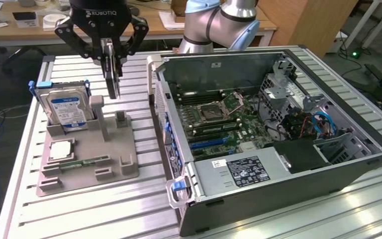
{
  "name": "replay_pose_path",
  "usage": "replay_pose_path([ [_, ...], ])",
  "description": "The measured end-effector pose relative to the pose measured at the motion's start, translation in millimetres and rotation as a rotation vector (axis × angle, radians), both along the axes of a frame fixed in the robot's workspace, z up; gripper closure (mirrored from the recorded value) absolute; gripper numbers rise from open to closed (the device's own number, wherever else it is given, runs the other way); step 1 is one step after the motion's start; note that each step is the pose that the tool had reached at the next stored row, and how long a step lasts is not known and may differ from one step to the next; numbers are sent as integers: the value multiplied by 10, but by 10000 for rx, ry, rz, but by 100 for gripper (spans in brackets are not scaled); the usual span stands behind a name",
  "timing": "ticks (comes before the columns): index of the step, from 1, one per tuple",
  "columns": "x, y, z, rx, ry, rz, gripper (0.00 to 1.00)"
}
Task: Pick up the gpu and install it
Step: 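Pick up the gpu and move the gpu toward the slot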
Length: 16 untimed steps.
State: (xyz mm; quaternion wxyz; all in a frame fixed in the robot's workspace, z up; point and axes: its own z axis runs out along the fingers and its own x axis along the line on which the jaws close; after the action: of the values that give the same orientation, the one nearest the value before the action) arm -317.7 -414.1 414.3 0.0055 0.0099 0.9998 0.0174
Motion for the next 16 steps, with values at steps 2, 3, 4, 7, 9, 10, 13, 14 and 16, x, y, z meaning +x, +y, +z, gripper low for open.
replay_pose_path([
  [2, 27, 0, 0, 0, 1, -1, 72],
  [3, 38, 0, 0, 0, 0, -1, 72],
  [4, 51, 0, 0, 0, 0, -1, 72],
  [7, 89, 0, -1, 1, -1, -1, 72],
  [9, 108, 0, -1, 1, -1, -1, 72],
  [10, 118, 0, -1, 1, -1, -1, 72],
  [13, 143, 0, -1, 1, -1, -1, 72],
  [14, 149, 0, -1, 1, -2, -2, 72],
  [16, 161, 0, -1, 1, -1, -2, 72],
])
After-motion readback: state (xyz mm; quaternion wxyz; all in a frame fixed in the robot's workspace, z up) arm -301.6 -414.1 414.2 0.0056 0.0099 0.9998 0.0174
